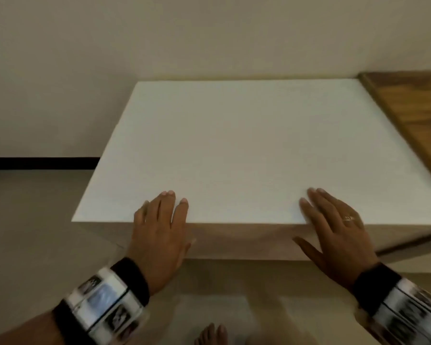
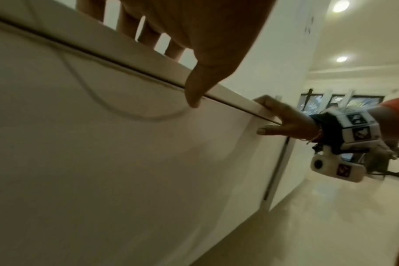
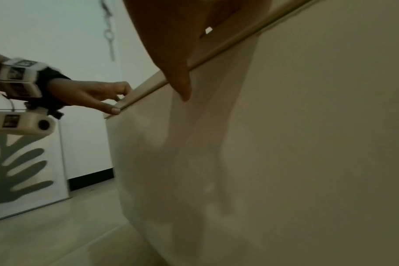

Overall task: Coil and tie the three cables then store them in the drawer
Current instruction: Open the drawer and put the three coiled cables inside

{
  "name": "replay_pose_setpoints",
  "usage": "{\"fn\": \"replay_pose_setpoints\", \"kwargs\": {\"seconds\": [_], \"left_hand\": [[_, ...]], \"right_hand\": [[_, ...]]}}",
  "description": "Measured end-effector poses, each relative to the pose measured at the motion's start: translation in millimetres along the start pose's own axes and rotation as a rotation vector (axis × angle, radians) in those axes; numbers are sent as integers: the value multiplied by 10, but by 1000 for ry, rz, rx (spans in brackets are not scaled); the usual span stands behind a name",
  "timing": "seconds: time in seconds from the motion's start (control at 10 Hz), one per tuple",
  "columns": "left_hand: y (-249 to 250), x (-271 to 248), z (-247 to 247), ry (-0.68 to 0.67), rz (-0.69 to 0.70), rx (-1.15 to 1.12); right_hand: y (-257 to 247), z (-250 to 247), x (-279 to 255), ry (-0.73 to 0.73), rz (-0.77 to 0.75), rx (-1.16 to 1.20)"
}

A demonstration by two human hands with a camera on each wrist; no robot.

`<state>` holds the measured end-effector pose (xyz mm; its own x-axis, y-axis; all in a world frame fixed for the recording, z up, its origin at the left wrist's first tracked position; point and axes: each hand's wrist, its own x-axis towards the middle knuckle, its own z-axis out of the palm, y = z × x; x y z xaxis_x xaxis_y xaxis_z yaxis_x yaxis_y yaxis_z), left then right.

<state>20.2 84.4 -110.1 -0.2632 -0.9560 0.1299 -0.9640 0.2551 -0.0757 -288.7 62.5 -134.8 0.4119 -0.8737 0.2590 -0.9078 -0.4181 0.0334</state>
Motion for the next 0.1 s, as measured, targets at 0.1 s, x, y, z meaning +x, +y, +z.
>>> {"fn": "replay_pose_setpoints", "kwargs": {"seconds": [0.1], "left_hand": [[-16, -62, 55, -18, 6, 20]], "right_hand": [[6, -15, -123, 106, -39, 25]]}}
